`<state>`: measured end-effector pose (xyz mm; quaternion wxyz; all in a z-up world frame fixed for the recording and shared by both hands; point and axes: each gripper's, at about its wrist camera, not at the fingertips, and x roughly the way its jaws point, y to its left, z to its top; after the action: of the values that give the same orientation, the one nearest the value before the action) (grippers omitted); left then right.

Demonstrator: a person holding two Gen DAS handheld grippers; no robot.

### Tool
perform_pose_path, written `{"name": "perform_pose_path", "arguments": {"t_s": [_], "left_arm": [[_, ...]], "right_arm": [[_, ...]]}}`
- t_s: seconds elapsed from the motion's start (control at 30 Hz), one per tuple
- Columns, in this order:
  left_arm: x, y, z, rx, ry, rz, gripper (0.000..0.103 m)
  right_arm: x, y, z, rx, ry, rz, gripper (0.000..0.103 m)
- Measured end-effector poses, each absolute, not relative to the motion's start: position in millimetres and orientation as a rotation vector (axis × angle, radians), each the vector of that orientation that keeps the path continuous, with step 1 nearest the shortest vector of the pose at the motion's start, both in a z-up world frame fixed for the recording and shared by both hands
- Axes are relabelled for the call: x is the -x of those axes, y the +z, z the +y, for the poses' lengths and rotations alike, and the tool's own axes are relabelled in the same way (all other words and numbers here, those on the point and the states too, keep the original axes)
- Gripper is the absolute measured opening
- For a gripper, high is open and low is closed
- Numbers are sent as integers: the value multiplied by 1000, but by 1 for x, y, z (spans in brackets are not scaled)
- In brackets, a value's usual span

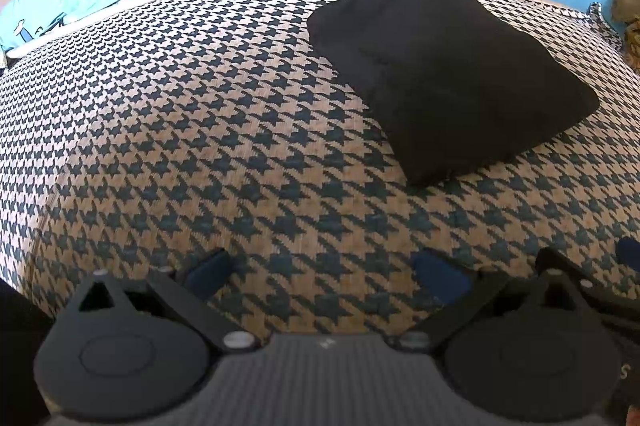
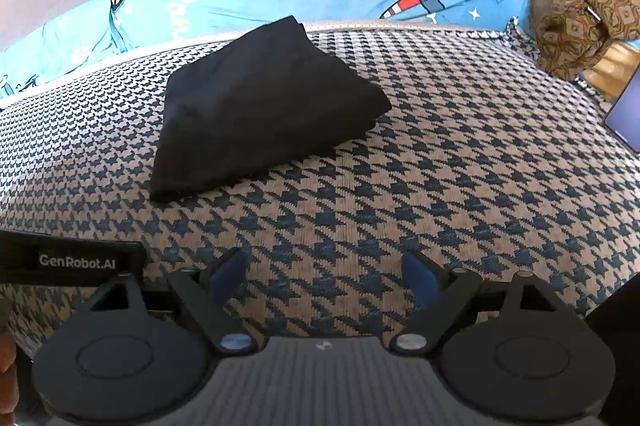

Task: Fold clothes
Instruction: 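Move both open grippers onto opposite sides of the folded black bundle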

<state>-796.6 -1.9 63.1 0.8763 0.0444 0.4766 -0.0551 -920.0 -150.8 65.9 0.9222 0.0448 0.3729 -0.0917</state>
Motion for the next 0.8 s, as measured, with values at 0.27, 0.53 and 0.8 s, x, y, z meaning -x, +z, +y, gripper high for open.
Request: {"name": "perform_pose_path", "arguments": {"t_s": [0.27, 0.53, 0.8], "left_arm": [[787, 64, 2, -64, -124, 999, 103], [765, 73, 13, 24, -141, 992, 103], [736, 89, 24, 110, -223, 946, 103]], "right_arm": [[912, 69, -154, -78, -160, 808, 87], [897, 84, -176, -147, -94, 798, 87], [875, 101, -206, -229, -11, 771, 87]]}}
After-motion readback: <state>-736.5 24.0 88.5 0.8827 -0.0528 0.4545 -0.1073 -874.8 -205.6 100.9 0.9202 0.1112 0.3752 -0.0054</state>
